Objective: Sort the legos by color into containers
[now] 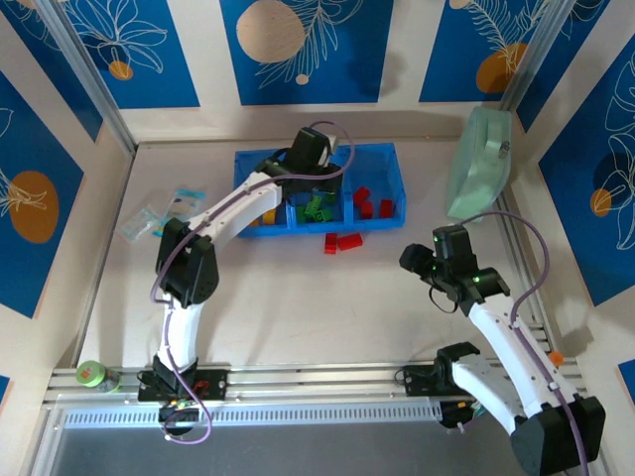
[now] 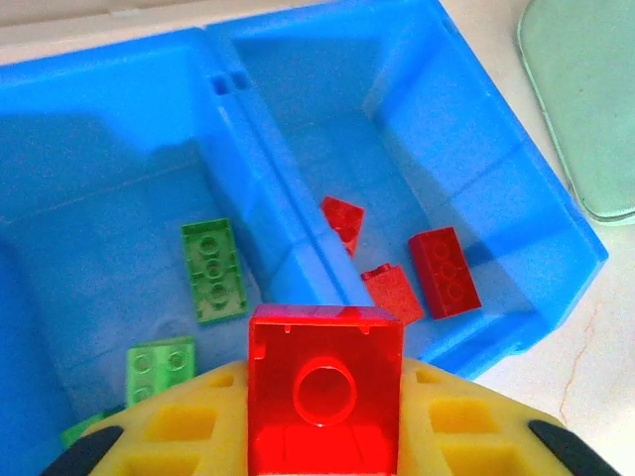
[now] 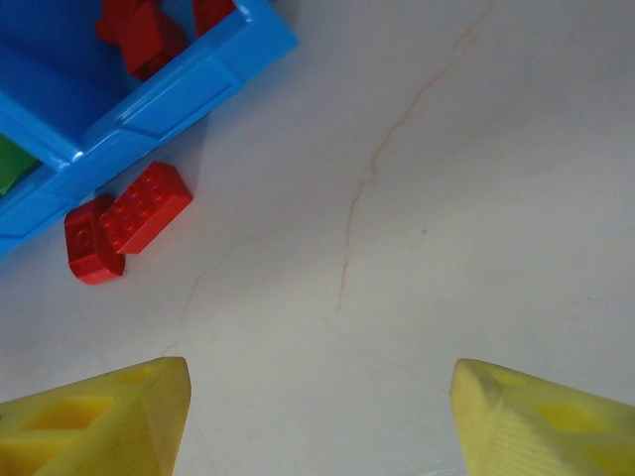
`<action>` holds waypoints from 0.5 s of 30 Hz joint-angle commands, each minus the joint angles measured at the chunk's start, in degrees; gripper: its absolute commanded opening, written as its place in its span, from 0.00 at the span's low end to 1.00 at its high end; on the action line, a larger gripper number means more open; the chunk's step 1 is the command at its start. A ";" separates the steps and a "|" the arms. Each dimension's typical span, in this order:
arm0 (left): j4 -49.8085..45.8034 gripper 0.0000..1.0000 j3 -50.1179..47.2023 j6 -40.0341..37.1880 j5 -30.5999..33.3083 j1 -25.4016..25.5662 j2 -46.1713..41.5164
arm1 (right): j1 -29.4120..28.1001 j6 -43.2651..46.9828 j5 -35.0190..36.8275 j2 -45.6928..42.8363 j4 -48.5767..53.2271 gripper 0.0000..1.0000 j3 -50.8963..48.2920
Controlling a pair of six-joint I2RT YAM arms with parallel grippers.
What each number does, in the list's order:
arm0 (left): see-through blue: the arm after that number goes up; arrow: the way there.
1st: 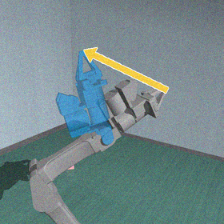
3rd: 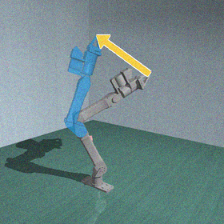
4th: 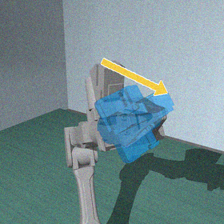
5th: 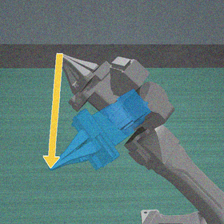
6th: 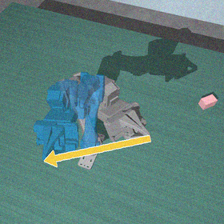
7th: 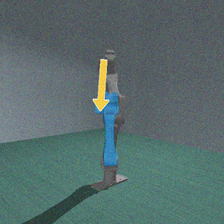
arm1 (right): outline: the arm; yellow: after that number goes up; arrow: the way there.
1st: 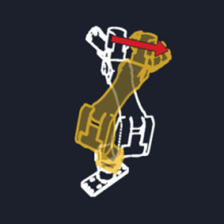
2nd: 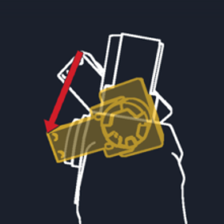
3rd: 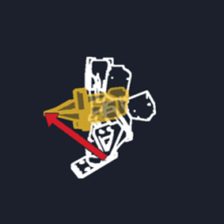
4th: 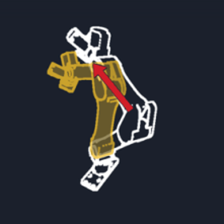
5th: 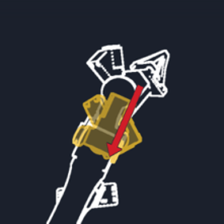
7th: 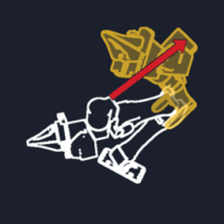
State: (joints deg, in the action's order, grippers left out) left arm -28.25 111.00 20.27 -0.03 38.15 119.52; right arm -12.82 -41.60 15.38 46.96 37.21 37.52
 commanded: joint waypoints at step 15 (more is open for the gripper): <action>-10.34 0.35 26.10 -0.05 -4.22 4.82 17.91 | 1.52 1.77 -8.49 0.15 -0.49 0.72 -2.32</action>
State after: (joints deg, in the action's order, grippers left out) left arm -36.07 135.35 19.90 -2.59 42.54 135.81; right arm -11.53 -40.95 9.65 46.83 36.88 35.09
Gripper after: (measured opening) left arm 0.337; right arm 0.713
